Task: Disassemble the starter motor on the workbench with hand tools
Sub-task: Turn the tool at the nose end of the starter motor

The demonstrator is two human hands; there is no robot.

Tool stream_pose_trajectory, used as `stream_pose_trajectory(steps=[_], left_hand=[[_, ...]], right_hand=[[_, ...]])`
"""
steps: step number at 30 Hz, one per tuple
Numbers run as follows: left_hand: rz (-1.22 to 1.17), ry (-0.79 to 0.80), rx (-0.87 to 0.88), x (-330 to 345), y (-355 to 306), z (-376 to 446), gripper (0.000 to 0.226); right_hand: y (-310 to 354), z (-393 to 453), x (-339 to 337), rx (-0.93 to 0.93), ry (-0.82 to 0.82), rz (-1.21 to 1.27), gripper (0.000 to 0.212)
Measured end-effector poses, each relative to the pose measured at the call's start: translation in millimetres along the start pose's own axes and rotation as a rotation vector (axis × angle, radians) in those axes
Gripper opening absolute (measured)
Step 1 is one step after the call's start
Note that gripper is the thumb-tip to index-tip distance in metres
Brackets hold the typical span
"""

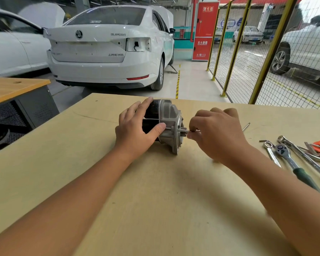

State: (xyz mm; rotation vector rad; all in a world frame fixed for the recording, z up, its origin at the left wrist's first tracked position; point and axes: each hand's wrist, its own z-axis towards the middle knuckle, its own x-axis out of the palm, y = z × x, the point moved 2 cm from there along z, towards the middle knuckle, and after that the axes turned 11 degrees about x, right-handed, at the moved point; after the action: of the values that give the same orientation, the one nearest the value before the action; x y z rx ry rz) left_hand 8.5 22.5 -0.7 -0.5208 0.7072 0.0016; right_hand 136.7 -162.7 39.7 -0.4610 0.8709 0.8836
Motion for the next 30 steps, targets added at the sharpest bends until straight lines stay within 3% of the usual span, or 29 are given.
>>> stream_pose_trajectory(steps=[5,10,15,19,24,30], left_hand=[[-0.020,0.019,0.002,-2.6,-2.1,-1.4,0.089],[-0.012,-0.018,-0.021,0.6,-1.7,-0.2,0.085],[0.002,-0.017,0.001,2.0,-0.7,0.3,0.086],[-0.020,-0.002,0.003,0.5,-0.2,-0.2,0.092],[-0.009,-0.026,-0.013,1.7,-2.2,0.5,0.080],[-0.004,-0.011,-0.007,0.1,-2.5,0.7,0.087]], right_hand=[[1.6,0.3,-2.1,-0.018,0.122,0.233,0.008],[-2.5,2.8,7.1,0.002,0.196,0.238,0.028],[0.1,0.5,2.0,0.003,0.047,-0.013,0.017],[2.3,-0.9,1.0,0.010,0.060,0.112,0.012],[-2.1,1.2,6.1,0.001,0.099,0.268,0.026],[-1.5,2.0,9.0,0.008,0.100,0.204,0.025]])
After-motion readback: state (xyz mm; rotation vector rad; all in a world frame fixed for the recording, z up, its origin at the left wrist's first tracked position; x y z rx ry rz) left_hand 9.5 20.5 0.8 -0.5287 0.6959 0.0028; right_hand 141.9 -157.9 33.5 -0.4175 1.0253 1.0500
